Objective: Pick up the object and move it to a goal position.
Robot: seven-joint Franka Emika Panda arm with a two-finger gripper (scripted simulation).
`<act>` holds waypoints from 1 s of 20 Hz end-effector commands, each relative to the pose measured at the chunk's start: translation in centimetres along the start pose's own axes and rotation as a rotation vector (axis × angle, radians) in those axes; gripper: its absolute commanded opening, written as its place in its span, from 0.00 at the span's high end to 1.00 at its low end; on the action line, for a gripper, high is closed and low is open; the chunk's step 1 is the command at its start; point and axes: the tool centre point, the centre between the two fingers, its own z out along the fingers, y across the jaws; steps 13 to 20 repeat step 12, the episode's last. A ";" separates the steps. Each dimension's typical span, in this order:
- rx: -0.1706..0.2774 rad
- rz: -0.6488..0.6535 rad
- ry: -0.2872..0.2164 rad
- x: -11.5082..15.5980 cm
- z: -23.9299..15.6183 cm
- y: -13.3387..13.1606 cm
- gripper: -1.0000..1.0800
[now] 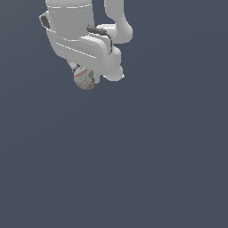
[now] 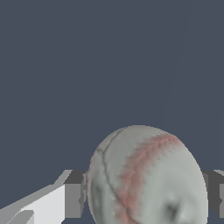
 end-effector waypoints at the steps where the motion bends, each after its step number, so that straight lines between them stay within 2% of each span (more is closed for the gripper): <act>1: 0.000 -0.001 0.000 0.1 -1.8 0.7 1.00; 9: 0.000 -0.001 0.001 0.4 -4.7 1.8 1.00; 20: -0.001 -0.002 0.001 0.4 -4.9 1.8 1.00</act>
